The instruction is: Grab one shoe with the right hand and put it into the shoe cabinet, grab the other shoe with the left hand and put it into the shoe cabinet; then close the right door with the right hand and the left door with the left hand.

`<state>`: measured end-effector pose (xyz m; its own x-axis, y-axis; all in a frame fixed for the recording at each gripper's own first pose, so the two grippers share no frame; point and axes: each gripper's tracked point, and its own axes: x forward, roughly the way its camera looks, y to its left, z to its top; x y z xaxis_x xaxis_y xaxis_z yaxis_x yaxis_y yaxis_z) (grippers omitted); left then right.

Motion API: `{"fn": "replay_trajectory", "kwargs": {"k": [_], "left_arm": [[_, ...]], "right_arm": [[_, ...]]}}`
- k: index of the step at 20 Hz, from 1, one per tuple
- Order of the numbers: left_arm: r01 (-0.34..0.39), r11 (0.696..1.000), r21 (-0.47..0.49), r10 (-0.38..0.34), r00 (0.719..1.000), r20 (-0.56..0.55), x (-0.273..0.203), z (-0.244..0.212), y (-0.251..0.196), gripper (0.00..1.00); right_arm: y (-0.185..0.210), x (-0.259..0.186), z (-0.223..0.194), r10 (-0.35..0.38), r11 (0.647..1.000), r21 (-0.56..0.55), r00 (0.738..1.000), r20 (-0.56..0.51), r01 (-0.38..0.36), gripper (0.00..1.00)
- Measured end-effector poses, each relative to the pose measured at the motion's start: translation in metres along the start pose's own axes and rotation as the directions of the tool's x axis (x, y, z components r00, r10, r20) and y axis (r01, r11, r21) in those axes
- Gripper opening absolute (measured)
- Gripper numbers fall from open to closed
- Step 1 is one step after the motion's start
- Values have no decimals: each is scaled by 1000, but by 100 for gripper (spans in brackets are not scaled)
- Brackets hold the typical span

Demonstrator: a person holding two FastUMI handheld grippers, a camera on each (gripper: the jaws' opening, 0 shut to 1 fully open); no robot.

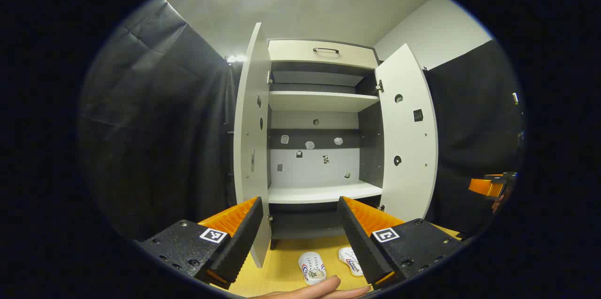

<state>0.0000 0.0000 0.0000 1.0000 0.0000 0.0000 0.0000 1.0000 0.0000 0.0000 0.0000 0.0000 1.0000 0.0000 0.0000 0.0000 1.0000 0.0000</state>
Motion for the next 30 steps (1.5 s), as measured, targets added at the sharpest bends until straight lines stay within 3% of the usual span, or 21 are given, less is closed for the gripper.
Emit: {"fn": "replay_trajectory", "kwargs": {"k": [9, 10, 12, 14, 15, 16, 23, 30], "left_arm": [[32, 999, -9, -32, 999, -26, 5, -6, -11, 95], [34, 999, -9, -34, 999, -30, 6, -9, -11, 97], [35, 999, -6, -35, 999, -33, 6, -10, -12, 95], [35, 999, -5, -35, 999, -35, 6, -11, -12, 95], [35, 999, -5, -35, 999, -36, 7, -11, -12, 95], [37, 999, -7, -37, 999, -38, 7, -12, -13, 95], [37, 999, -28, -38, 998, -44, 9, -18, -10, 97], [59, 997, -44, -61, 997, -49, 7, -36, -5, 96]], "right_arm": [[15, -8, 4, 59, 998, -21, 998, 13, -59, 98], [17, -9, 3, 65, 998, -22, 998, 15, -65, 94], [19, -10, 2, 70, 997, -28, 997, 17, -69, 98], [25, -12, 1, 81, 996, -37, 997, 17, -81, 98], [27, -13, 1, 85, 996, -42, 996, 17, -85, 94], [29, -13, 0, 89, 995, -48, 996, 17, -88, 98], [41, -13, -6, 109, 992, -71, 994, 10, -108, 98], [64, 17, -55, 140, 985, -98, 989, -44, -143, 98]]}}
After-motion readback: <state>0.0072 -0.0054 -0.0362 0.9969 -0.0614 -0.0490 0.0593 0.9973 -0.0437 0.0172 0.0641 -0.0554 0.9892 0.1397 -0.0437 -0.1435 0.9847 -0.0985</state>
